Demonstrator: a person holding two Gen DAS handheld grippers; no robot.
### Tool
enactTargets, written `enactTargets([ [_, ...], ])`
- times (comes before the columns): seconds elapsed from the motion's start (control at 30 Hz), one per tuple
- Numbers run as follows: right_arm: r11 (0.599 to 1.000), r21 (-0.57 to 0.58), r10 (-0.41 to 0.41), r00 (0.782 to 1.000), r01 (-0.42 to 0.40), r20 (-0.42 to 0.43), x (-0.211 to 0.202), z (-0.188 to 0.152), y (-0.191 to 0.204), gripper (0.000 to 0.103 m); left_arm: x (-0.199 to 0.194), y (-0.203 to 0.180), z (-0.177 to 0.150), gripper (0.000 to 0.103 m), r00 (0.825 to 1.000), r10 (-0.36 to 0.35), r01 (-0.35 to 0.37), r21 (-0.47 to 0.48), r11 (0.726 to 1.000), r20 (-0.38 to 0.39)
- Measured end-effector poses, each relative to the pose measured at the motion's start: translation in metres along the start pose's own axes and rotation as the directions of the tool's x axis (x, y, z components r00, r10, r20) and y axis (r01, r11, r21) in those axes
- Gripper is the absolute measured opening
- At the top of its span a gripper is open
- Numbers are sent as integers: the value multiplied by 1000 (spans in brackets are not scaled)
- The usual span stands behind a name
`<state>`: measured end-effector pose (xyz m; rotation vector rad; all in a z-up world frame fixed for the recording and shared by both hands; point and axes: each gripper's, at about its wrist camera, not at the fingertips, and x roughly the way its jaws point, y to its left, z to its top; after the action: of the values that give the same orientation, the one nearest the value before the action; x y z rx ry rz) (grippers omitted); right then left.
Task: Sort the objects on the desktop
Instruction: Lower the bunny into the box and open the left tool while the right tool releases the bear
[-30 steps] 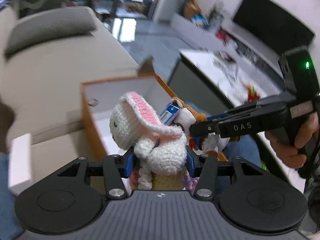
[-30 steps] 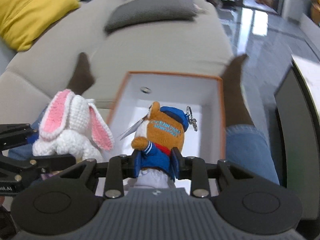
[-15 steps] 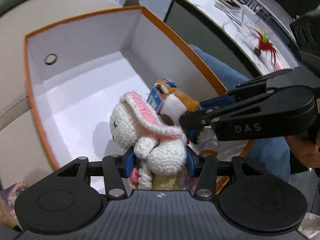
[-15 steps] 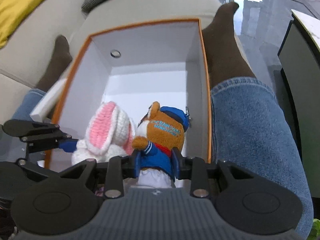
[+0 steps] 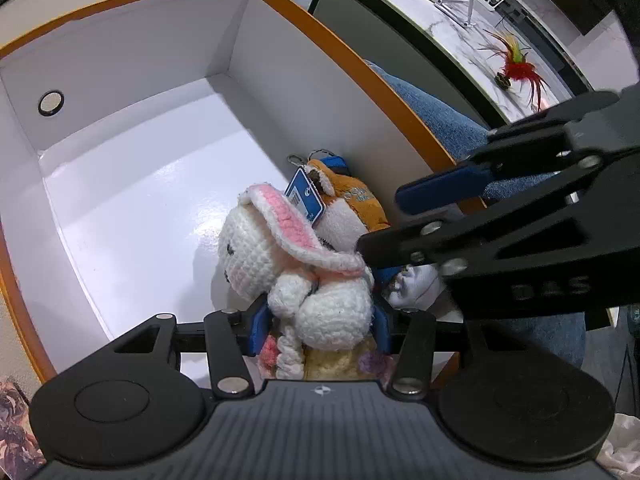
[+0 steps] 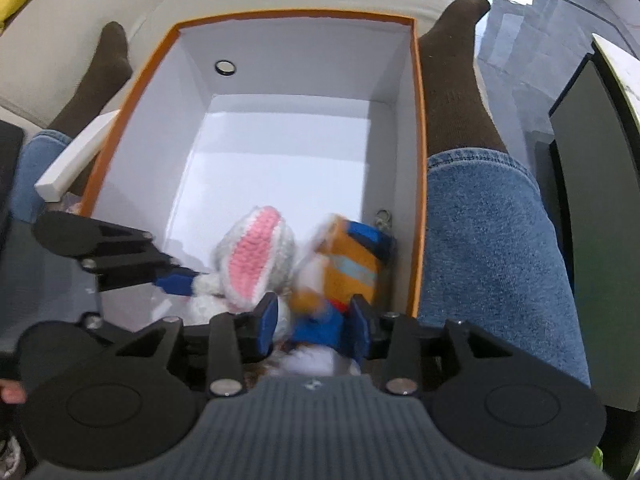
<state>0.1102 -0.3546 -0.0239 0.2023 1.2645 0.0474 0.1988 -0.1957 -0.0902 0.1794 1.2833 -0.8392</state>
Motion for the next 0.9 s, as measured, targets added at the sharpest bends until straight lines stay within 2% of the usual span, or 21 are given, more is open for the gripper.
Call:
enactTargets([
  [0.13,997,-72,-29,1000,29,-3,-10,-1,5,40,2,1,-2,58,1000,-13,13,-4,1000,11],
  [0.2,993,-110,-36,999,34,-18,-11,-1,8,31,4,1,-4,59,1000,-17,17,-1,1000,14],
  [0.3,981,-191,-42,998,31,-56,-5,-2,14,29,11,2,-5,59,1000,-22,22,-8,1000,6],
  [0.4,964,-259,-78,994,58,-71,6,-2,19,21,12,1,-6,60,1000,-12,12,13,1000,5],
  [0.47,959,-281,-71,993,41,-97,13,-2,21,10,11,1,-7,61,1000,-4,4,18,1000,5],
  [0.5,955,-293,-84,990,48,-110,17,-2,21,8,10,1,-8,63,1000,5,-5,22,1000,2],
  [0.6,940,-334,-119,985,71,-126,24,-6,21,7,7,-2,-9,68,1000,15,-15,27,1000,2],
  [0.63,938,-338,-129,982,76,-136,27,-7,20,4,7,-2,-10,68,1000,18,-18,26,999,1],
  [0.83,931,-355,-140,982,87,-128,24,-10,14,6,-14,-5,-16,68,999,44,-45,18,999,27],
  [0.87,928,-361,-142,982,88,-124,23,-11,17,7,-16,-6,-17,66,999,37,-37,23,999,28],
  [0.9,927,-366,-140,983,88,-120,21,-11,17,7,-16,-7,-16,56,999,37,-37,23,999,28],
])
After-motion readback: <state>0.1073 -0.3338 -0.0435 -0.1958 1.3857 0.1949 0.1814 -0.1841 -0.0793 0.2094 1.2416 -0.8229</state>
